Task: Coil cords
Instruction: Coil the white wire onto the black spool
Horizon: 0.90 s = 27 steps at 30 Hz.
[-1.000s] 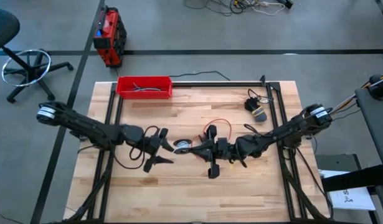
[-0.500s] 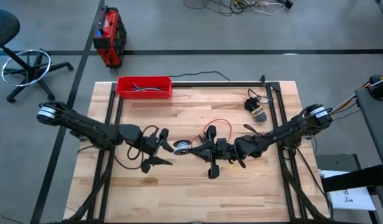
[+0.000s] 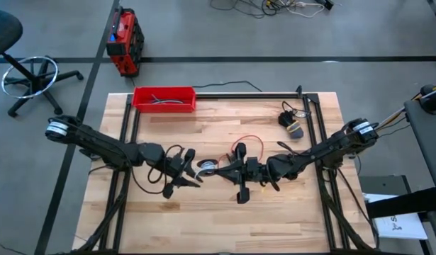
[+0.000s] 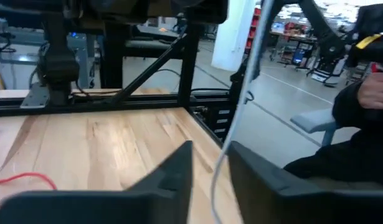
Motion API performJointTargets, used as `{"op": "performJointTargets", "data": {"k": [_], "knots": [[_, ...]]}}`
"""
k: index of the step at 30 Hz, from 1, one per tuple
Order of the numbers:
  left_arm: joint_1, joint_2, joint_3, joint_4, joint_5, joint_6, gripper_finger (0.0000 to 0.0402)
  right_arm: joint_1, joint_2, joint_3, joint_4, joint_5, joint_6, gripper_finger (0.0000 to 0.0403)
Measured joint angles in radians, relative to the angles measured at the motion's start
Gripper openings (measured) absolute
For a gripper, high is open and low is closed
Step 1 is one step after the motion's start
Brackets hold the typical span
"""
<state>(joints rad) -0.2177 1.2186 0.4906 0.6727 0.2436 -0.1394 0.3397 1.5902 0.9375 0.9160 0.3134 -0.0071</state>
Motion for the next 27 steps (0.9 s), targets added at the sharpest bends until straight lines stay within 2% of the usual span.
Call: {"op": "performJointTargets", "data": {"k": [4, 10, 15, 18, 24, 27], "knots": [[0.001, 0.004, 0.005, -0.001, 0.006, 0.014, 0.0013, 0.000, 0.000, 0.000, 0.000, -0.020, 0.001, 0.0000], [0.003, 0.005, 0.005, -0.006, -0.017, 0.015, 0.0003, -0.007, 0.006, 0.034, -0.001, -0.055, 0.007, 0.0000], [0.003, 0.005, 0.005, -0.012, -0.093, 0.018, 0.0001, -0.018, 0.038, 0.100, -0.042, -0.179, 0.000, 0.0000], [0.004, 0.005, 0.005, -0.005, -0.099, 0.021, 0.0002, -0.023, 0.069, 0.150, -0.105, -0.211, 0.007, 0.0000], [0.004, 0.005, 0.006, 0.005, -0.098, 0.044, 0.0001, -0.053, 0.145, 0.265, -0.225, -0.384, 0.044, 0.0000], [0.004, 0.005, 0.015, 0.005, -0.097, 0.054, 0.0001, -0.061, 0.162, 0.302, -0.275, -0.425, 0.060, 0.0000]]}}
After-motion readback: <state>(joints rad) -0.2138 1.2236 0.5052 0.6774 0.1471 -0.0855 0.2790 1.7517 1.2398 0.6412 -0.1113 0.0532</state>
